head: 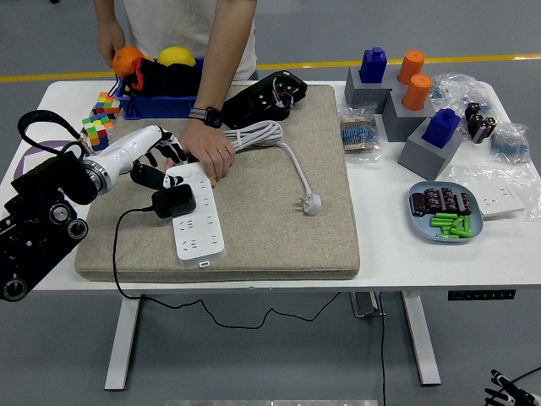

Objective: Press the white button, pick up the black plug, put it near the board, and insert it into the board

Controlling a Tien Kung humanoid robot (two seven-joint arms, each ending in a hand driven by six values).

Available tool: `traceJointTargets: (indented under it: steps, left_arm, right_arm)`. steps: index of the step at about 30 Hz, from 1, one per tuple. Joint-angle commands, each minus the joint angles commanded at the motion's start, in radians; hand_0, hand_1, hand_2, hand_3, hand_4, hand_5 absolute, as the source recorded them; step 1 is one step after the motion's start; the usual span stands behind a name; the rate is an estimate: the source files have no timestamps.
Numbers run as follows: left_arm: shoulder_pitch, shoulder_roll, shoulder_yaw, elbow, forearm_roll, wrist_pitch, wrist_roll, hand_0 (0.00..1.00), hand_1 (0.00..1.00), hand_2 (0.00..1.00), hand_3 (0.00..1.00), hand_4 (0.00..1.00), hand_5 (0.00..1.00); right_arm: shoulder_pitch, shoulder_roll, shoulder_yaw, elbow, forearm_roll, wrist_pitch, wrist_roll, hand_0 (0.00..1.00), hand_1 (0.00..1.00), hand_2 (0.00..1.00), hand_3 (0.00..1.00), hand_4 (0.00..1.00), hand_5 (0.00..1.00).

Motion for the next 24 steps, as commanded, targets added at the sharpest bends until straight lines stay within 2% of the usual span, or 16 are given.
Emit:
traceJointTargets:
  steps: [1, 2, 6, 7, 12, 13, 19, 20, 21, 24]
  left_arm:
    - [0.008, -0.004, -0.023, -0.002, -0.003, 0.011, -0.008, 0.441, 0.676, 0.561, 0.523, 0.791, 0.002]
    - [0.017, -0.010, -0.047, -0.003, -0.007, 0.023, -0.017, 0.533, 0.744, 0.711, 0.571, 0.825, 0.002]
    - [0.060, -0.040, -0.141, 0.005, -0.039, 0.050, -0.031, 0.533, 0.744, 0.711, 0.571, 0.825, 0.002]
    - [0.068, -0.045, -0.157, 0.007, -0.047, 0.053, -0.032, 0.727, 0.831, 0.812, 0.699, 0.921, 0.159]
    - [0.133, -0.084, -0.273, 0.012, -0.070, 0.068, -0.052, 0.727, 0.831, 0.812, 0.699, 0.921, 0.159]
    - [0.144, -0.091, -0.295, 0.012, -0.068, 0.069, -0.055, 0.933, 0.998, 0.998, 0.994, 0.986, 0.631]
    - [0.199, -0.129, -0.418, 0.008, -0.090, 0.075, -0.072, 0.933, 0.998, 0.998, 0.994, 0.986, 0.631]
    - [0.207, -0.135, -0.438, 0.007, -0.103, 0.076, -0.076, 0.929, 0.998, 0.998, 0.998, 0.998, 0.682]
    - [0.214, -0.141, -0.454, 0.006, -0.111, 0.078, -0.082, 0.929, 0.998, 0.998, 0.998, 0.998, 0.682]
    - [0.234, -0.157, -0.498, 0.001, -0.123, 0.095, -0.121, 0.929, 0.998, 0.998, 0.998, 0.998, 0.682]
  right_arm:
    - [0.000, 0.000, 0.000, 0.000, -0.001, 0.000, 0.000, 0.721, 0.603, 0.548, 0.647, 0.736, 0.473]
    - [-0.001, 0.001, 0.000, 0.000, -0.001, 0.000, 0.000, 0.721, 0.603, 0.548, 0.647, 0.736, 0.474]
    - [-0.001, 0.002, -0.001, 0.000, 0.000, 0.000, 0.002, 0.721, 0.603, 0.548, 0.647, 0.736, 0.474]
    - [-0.001, 0.002, -0.001, 0.000, 0.000, 0.000, 0.002, 0.721, 0.603, 0.548, 0.646, 0.736, 0.473]
    - [-0.002, 0.004, 0.001, 0.000, -0.002, 0.001, 0.001, 0.721, 0.603, 0.548, 0.646, 0.736, 0.473]
    - [-0.002, 0.003, 0.001, 0.000, -0.002, 0.001, 0.000, 0.721, 0.602, 0.548, 0.646, 0.735, 0.473]
    - [-0.003, 0.004, 0.000, 0.000, -0.001, 0.001, 0.000, 0.721, 0.602, 0.548, 0.646, 0.735, 0.473]
    - [-0.002, 0.004, -0.001, 0.000, 0.000, 0.002, 0.000, 0.720, 0.603, 0.549, 0.647, 0.736, 0.474]
    - [-0.002, 0.004, -0.002, 0.000, 0.001, 0.002, 0.001, 0.720, 0.603, 0.549, 0.647, 0.736, 0.474]
    - [0.000, 0.005, -0.001, 0.000, 0.002, 0.002, 0.001, 0.720, 0.603, 0.549, 0.647, 0.736, 0.474]
